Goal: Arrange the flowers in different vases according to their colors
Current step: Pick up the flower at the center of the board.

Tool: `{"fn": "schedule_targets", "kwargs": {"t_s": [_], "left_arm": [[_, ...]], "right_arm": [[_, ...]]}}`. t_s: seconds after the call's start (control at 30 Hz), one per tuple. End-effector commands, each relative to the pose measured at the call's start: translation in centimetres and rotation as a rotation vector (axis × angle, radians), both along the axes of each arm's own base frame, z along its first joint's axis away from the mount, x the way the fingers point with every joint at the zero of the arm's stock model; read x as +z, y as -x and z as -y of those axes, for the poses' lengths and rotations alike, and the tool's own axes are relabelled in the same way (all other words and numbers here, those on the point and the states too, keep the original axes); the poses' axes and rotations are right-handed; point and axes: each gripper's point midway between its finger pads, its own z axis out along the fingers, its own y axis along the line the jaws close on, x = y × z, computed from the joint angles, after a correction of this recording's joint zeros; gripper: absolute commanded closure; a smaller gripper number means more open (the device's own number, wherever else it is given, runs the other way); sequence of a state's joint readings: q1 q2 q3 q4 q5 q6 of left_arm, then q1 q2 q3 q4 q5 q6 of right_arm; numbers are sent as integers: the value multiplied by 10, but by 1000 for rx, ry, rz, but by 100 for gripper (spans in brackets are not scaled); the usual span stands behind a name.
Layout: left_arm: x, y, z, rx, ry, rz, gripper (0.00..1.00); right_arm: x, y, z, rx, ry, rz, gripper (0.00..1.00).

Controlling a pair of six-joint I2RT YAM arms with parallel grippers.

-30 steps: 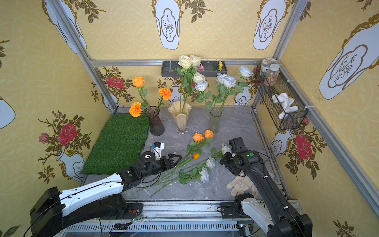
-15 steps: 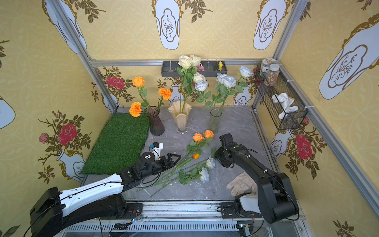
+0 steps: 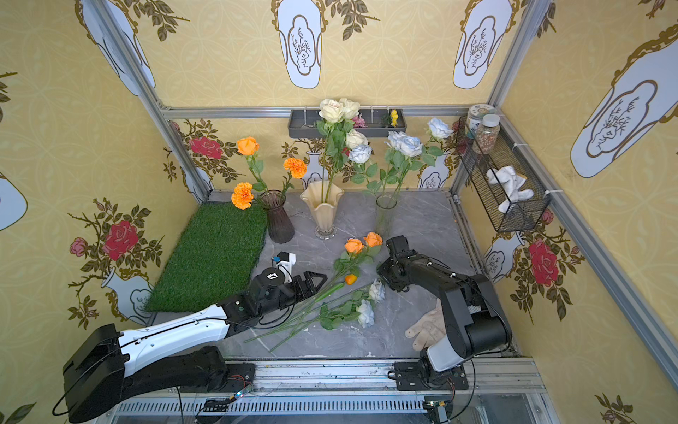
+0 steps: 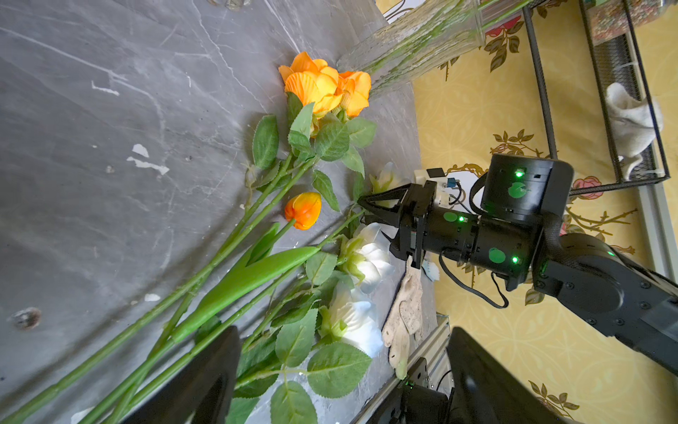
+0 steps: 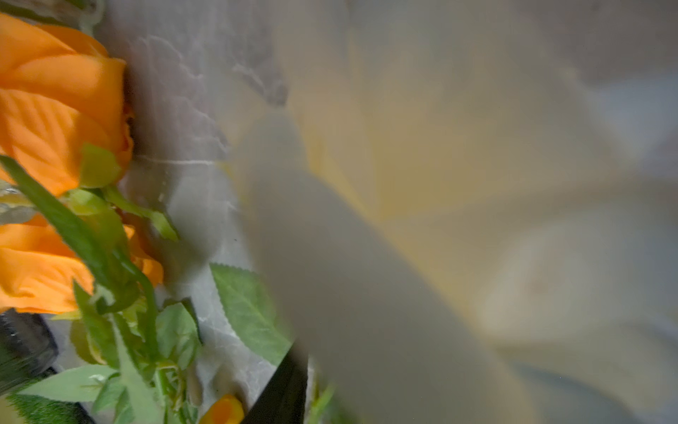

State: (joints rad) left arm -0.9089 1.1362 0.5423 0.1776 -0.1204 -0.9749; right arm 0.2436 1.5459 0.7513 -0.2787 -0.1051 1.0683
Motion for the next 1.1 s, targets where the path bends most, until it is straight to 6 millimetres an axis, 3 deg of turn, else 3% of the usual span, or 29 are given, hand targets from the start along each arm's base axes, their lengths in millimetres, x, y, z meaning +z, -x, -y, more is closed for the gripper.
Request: {"fn": "schedule_targets", "kwargs": {"t_s": [0.0,0.17,0.4,0.8,1.07], "left_arm": [[-1,-4,0,6,-18,11,10],[-2,-5,1,9,-27,8,11],[-2,-6,1,13,-27,9,11],[-1,-4,-1,13,-20,15,11],[1,-3,-2,12,-11,20,11]], "right_arm": [[-1,-9,-1,-9,-2,29,63],[-3,-8,3,-37,-2,35,80],[21,-16,7,-91,-22,91,90],[105,-51,15,-57,35,268,100],[189,-64,33,84,208,439,100]]}}
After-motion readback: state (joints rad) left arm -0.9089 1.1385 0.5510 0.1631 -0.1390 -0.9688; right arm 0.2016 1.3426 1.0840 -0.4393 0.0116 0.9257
